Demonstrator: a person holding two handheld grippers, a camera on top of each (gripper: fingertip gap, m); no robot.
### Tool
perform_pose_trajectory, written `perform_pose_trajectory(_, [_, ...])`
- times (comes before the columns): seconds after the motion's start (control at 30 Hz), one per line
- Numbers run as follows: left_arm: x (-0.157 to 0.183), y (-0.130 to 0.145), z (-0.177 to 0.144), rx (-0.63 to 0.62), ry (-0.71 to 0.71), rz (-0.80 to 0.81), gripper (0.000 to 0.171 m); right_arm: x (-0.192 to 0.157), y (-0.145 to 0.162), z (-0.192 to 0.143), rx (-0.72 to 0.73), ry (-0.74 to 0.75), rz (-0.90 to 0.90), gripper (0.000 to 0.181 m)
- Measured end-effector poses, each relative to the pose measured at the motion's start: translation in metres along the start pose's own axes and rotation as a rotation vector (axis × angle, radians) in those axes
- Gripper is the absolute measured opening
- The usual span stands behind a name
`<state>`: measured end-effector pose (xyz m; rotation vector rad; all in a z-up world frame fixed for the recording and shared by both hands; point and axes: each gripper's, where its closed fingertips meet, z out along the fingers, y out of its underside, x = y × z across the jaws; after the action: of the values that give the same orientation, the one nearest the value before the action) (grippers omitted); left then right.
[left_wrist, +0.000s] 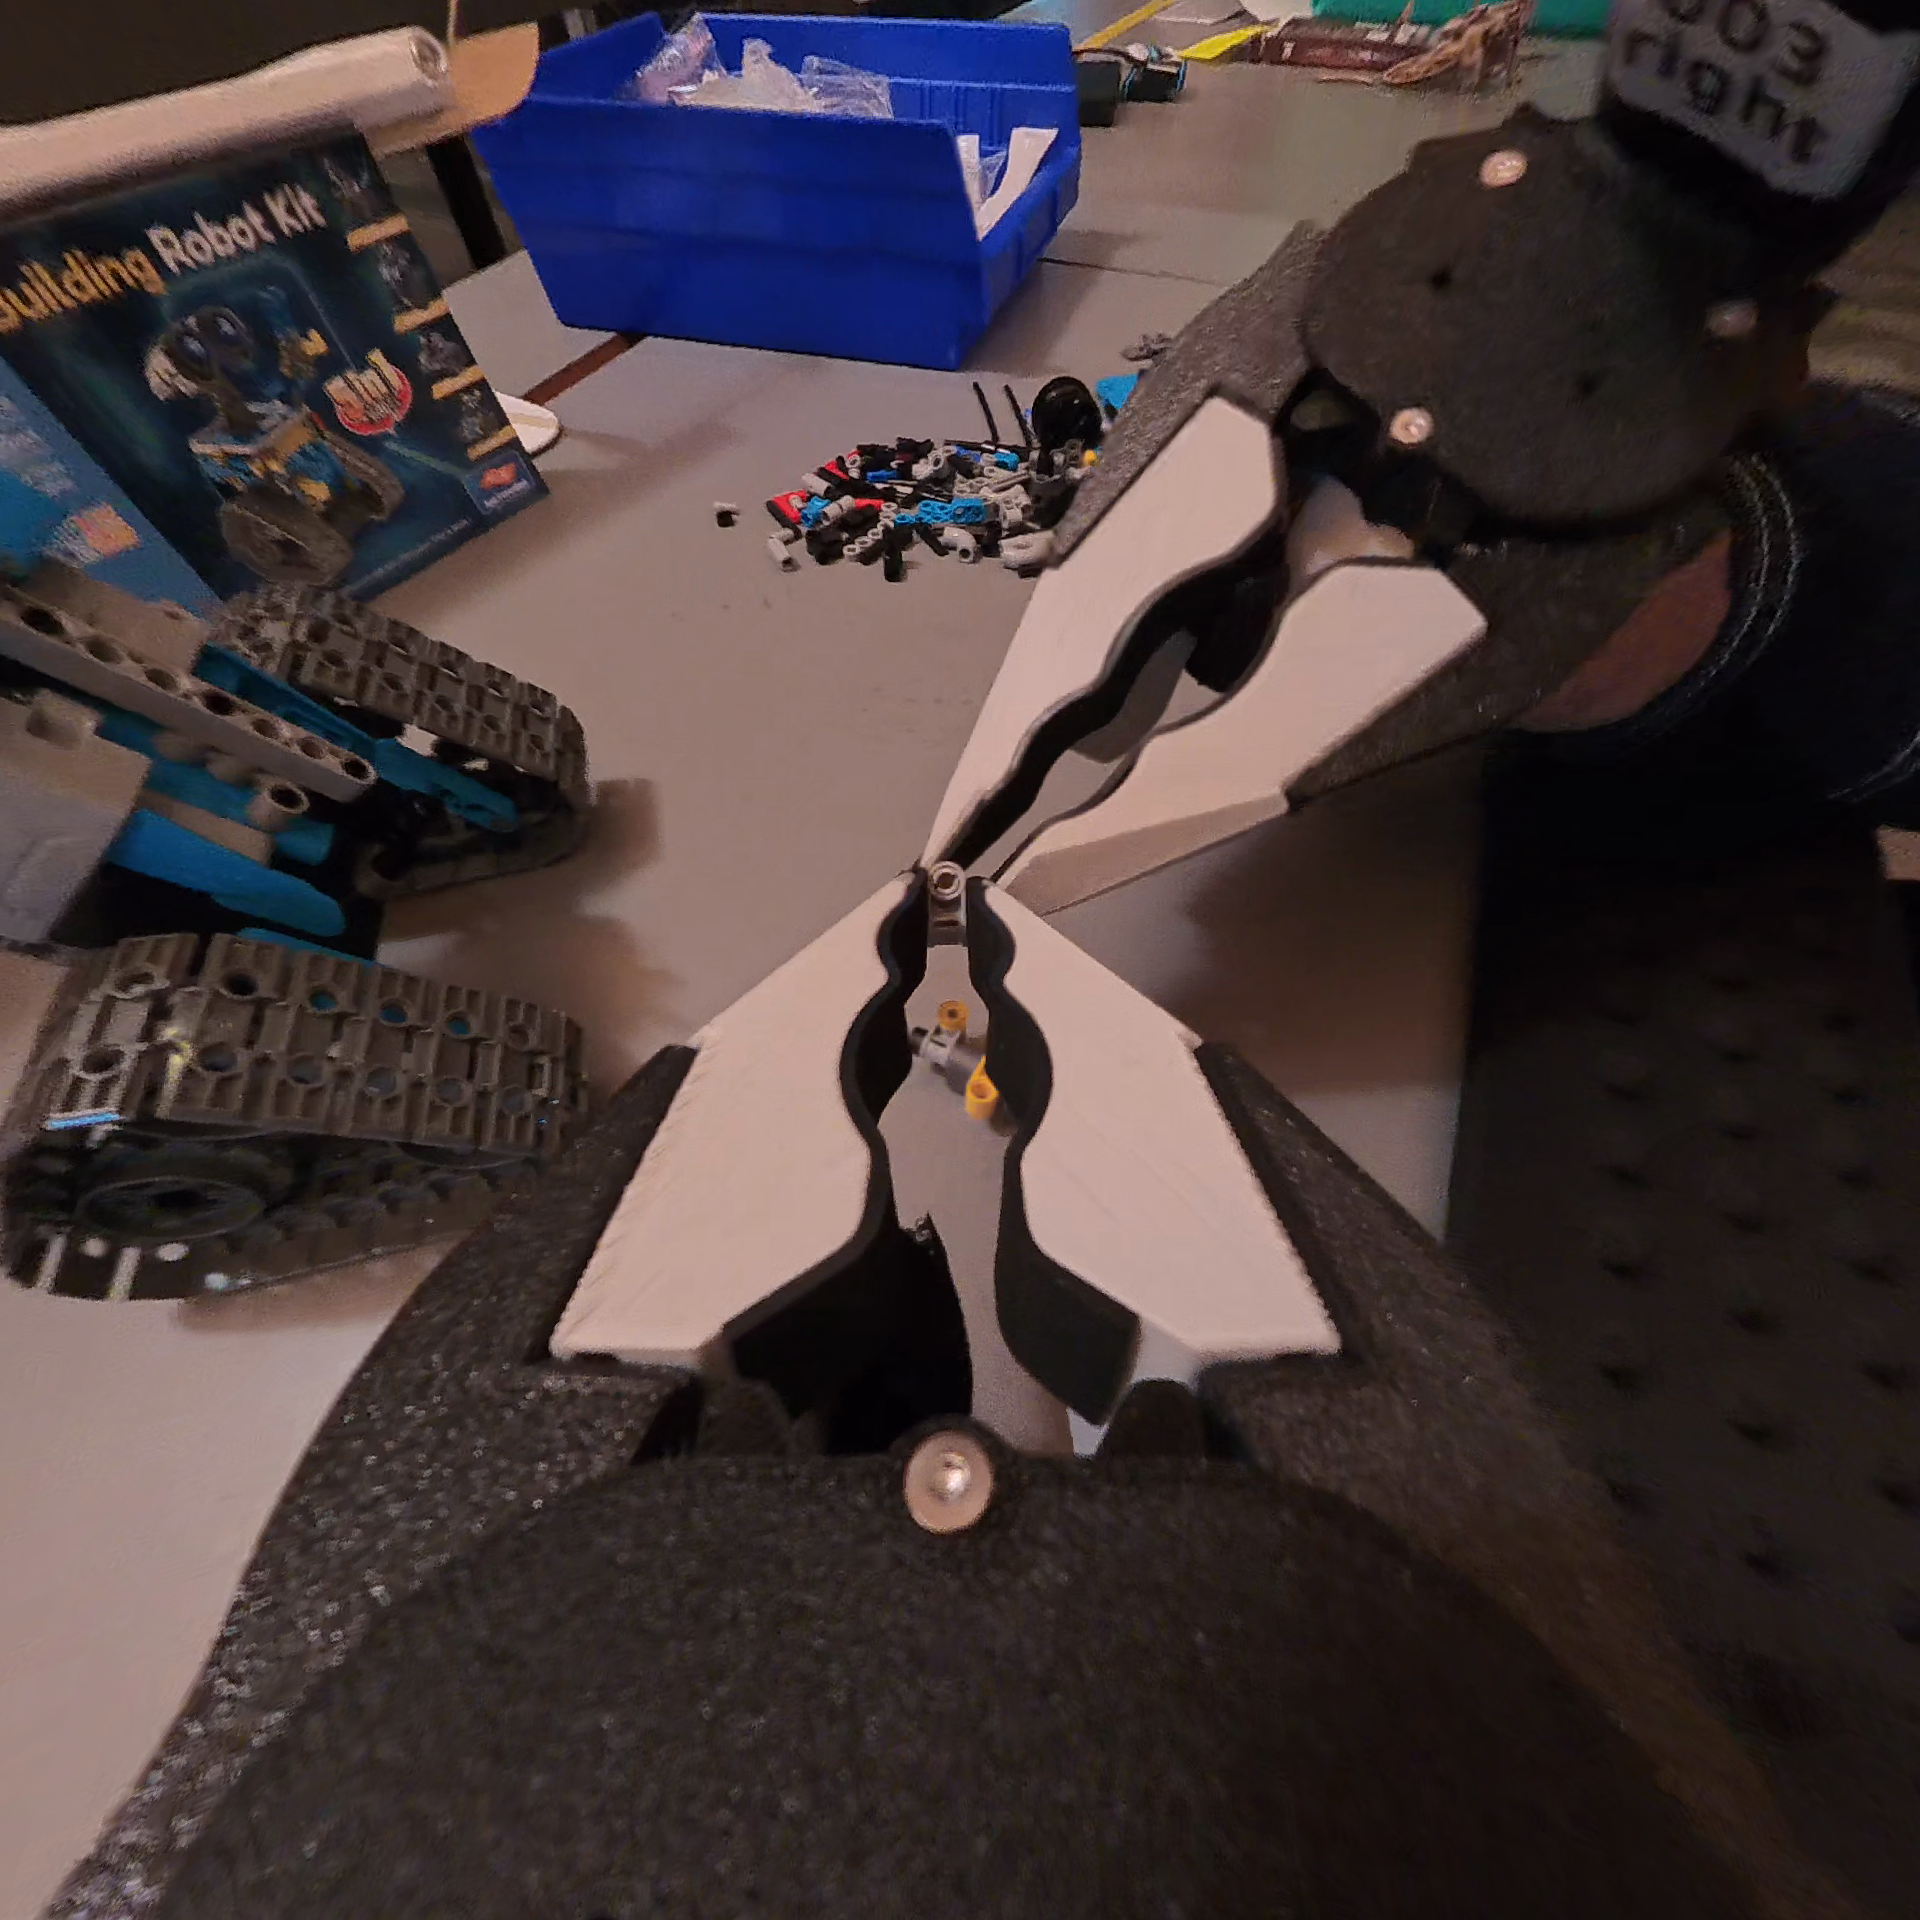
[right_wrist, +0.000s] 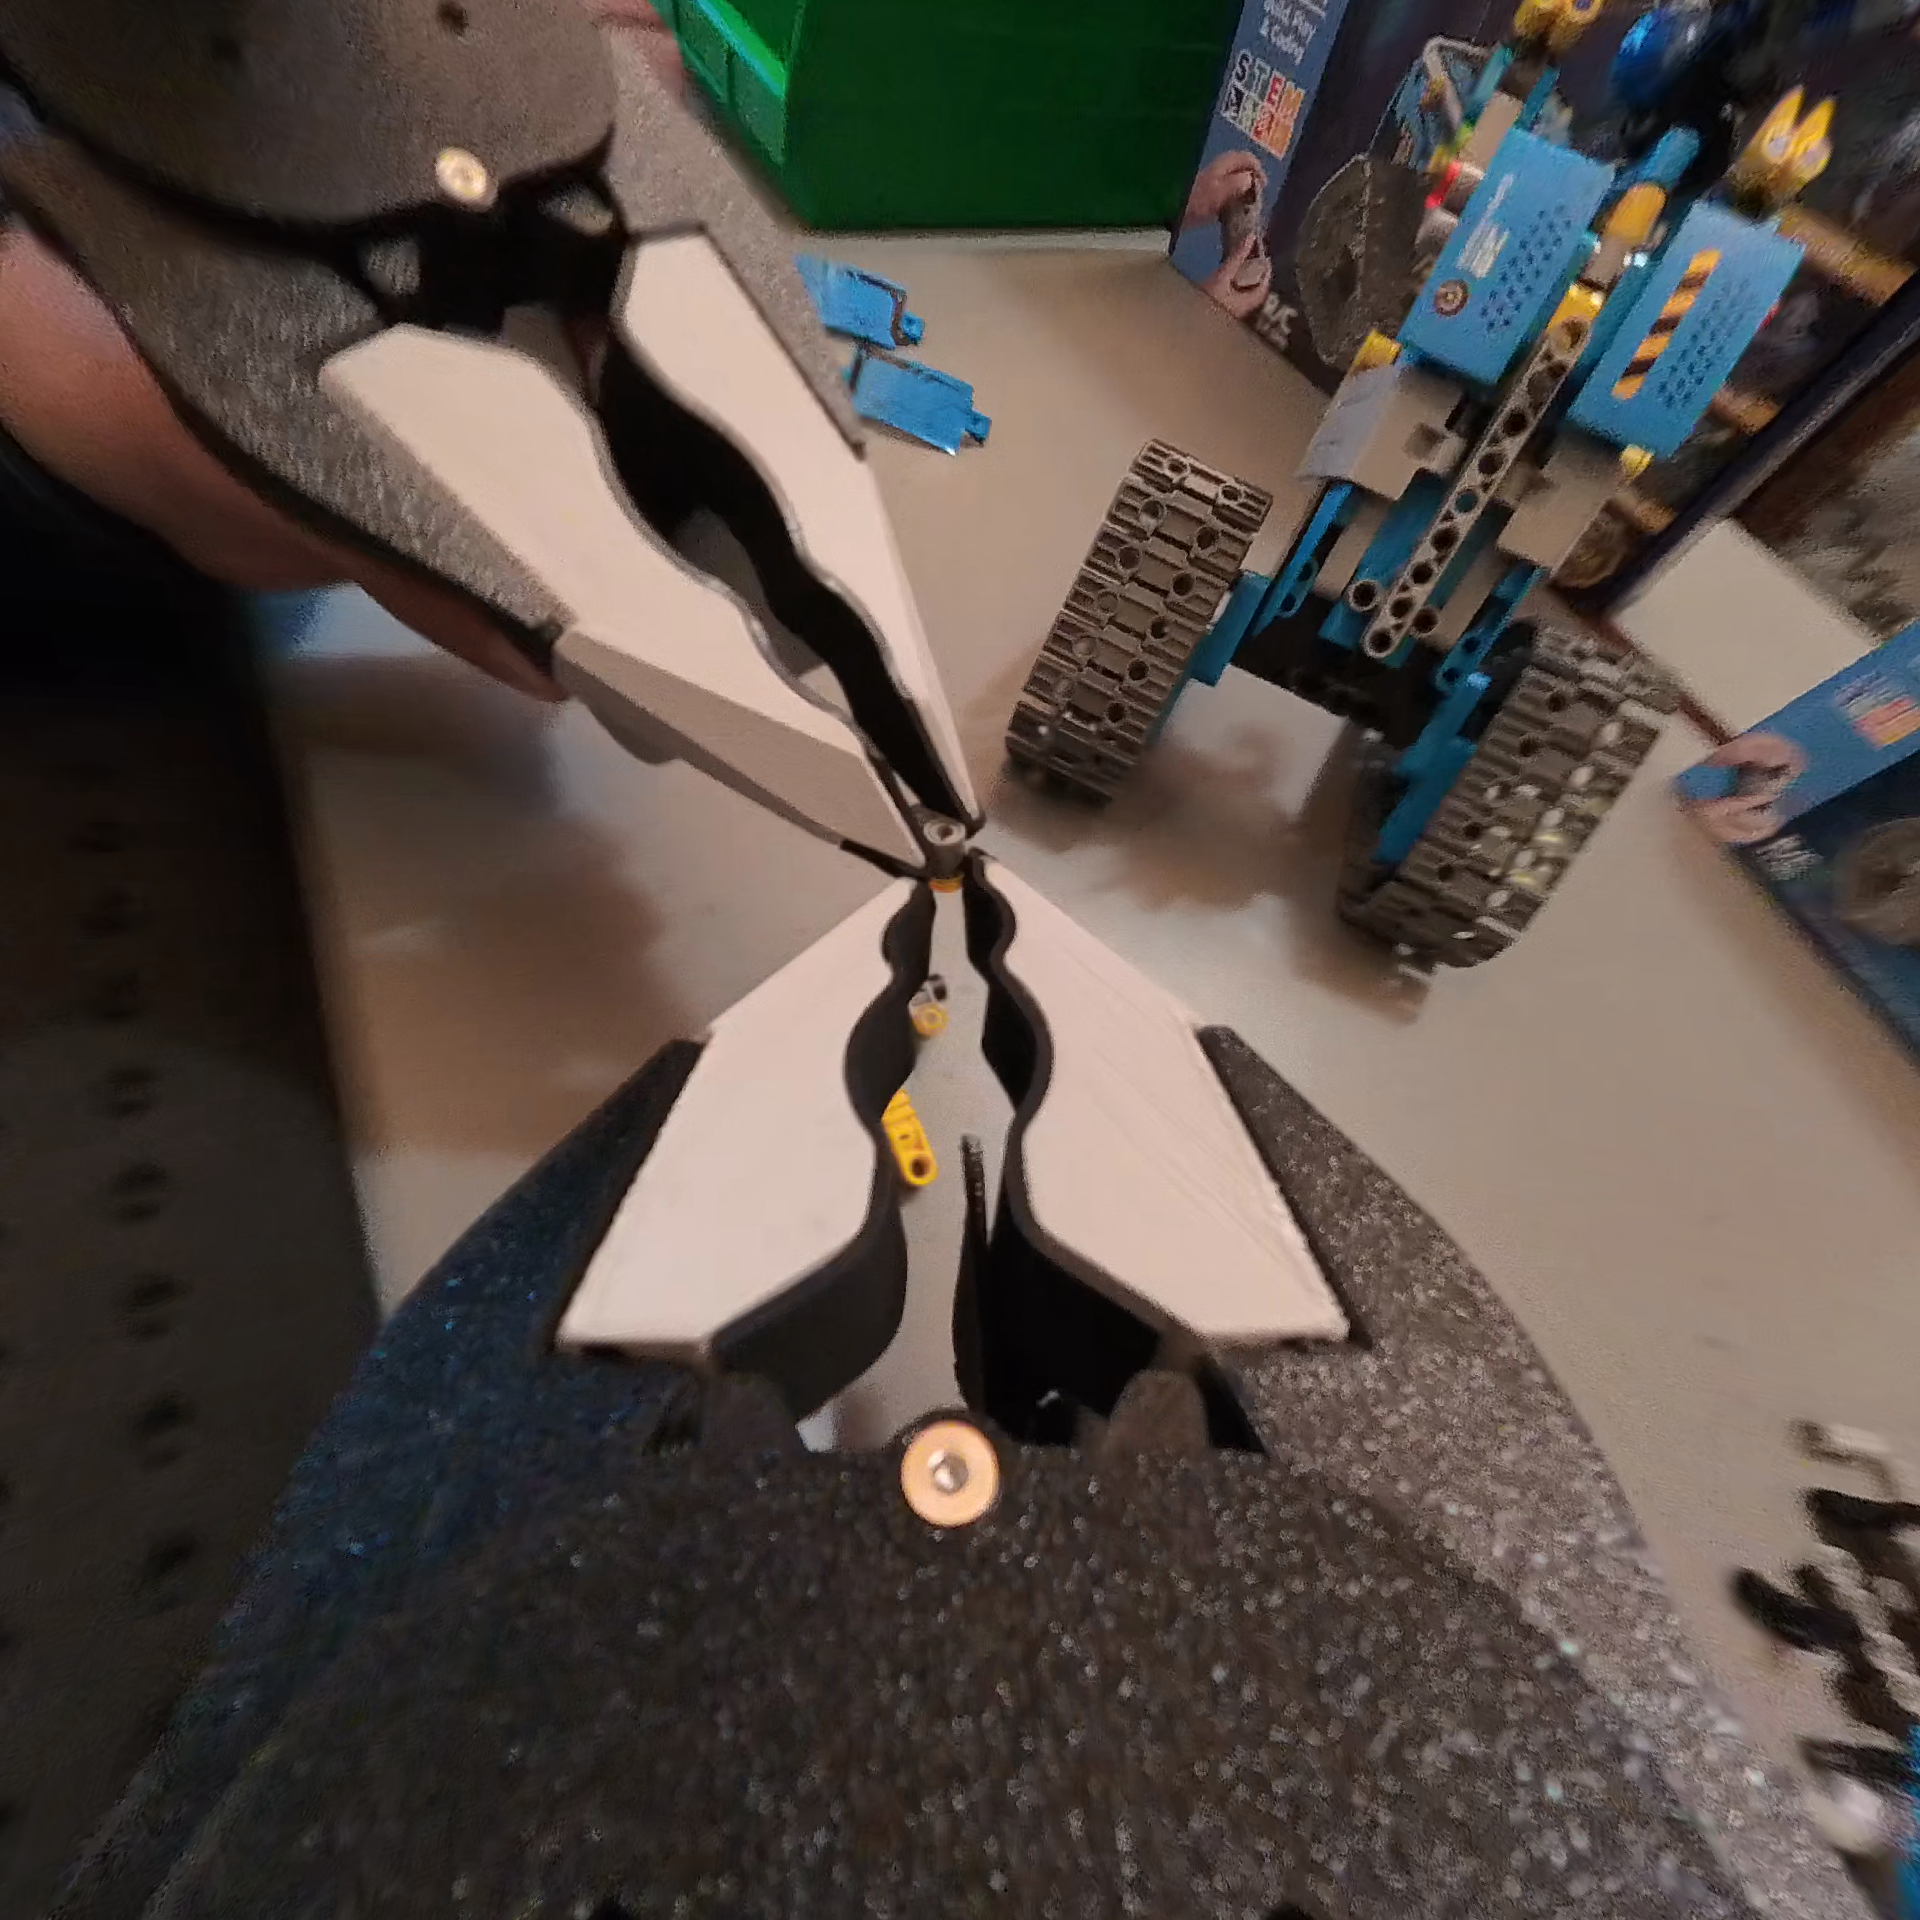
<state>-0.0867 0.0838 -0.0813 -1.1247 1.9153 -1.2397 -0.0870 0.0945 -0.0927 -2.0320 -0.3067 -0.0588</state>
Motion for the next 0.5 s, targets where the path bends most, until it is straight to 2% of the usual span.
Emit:
perform_pose_trajectory(0.17, [0.001, 0.002, 0.000, -0.005, 0.016, 0.005, 0.005, -0.005, 0.004, 0.002, 0.043, -0.207, 0.325, 0.004])
perform_pose_trajectory(0.2, [0.001, 0.002, 0.000, -0.001, 0.013, 0.011, 0.005, -0.005, 0.005, 0.003, 0.044, -0.209, 0.334, 0.004])
perform_pose_trajectory(0.27, [0.015, -0.013, -0.005, 0.076, 0.082, 0.030, 0.005, 0.002, 0.020, 0.008, -0.043, -0.116, 0.234, 0.000])
perform_pose_trajectory(0.3, [0.018, -0.017, -0.006, 0.088, 0.081, 0.056, 0.005, -0.002, 0.022, 0.010, -0.055, -0.133, 0.212, 0.000])
perform_pose_trajectory(0.37, [0.006, -0.005, -0.002, 0.024, -0.002, 0.135, 0.005, -0.008, 0.015, 0.008, -0.004, -0.203, 0.297, 0.000])
perform_pose_trajectory(0.5, [0.003, 0.002, -0.002, -0.013, -0.061, 0.277, 0.005, 0.017, 0.011, -0.005, 0.091, -0.209, 0.428, 0.000])
